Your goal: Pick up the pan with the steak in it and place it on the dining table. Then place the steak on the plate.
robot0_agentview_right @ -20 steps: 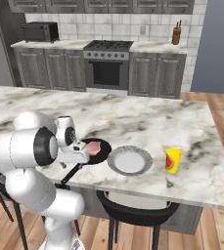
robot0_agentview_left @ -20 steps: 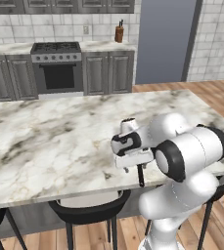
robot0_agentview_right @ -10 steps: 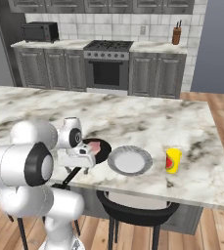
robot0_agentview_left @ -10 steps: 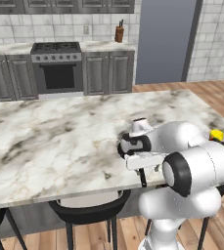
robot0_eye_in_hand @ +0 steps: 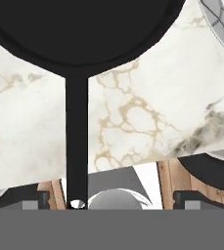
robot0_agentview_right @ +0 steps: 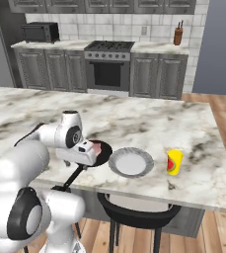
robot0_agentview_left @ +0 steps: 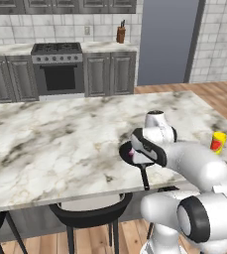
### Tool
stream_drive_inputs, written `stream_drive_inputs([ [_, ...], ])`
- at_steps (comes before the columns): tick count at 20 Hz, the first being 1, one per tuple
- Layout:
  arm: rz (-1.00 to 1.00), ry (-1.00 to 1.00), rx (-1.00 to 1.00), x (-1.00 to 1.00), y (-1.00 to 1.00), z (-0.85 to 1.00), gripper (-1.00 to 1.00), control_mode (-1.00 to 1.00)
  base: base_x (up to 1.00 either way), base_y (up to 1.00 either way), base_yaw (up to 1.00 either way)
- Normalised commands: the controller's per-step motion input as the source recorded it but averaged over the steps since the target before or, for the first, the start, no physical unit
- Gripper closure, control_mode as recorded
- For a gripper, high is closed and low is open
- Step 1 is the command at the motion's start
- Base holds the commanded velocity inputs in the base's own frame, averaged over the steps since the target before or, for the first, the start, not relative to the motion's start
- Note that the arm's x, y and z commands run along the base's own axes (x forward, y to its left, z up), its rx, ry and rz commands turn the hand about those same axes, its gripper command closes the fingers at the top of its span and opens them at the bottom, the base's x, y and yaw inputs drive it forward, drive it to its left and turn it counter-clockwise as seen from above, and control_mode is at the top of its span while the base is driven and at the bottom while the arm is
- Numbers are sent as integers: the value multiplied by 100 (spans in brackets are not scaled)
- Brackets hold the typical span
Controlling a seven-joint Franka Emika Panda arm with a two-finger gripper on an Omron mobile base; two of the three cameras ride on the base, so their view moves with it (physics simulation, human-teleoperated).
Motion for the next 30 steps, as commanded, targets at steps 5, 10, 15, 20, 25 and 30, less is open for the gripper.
stream_drive_inputs([
  [5, 0, 0, 9, 79, -5, 34, -100, -100, 0, 0, 0],
  [10, 0, 0, 11, 99, -7, 7, -100, -100, 0, 0, 0],
  [15, 0, 0, 4, 97, 1, -1, -100, -100, 0, 0, 0],
  [20, -1, 0, 0, 31, 4, -7, -100, -100, 0, 0, 0],
  [25, 0, 0, 2, -5, -38, -17, -100, -100, 0, 0, 0],
  [30, 0, 0, 1, 0, -9, -2, -100, -100, 0, 0, 0],
])
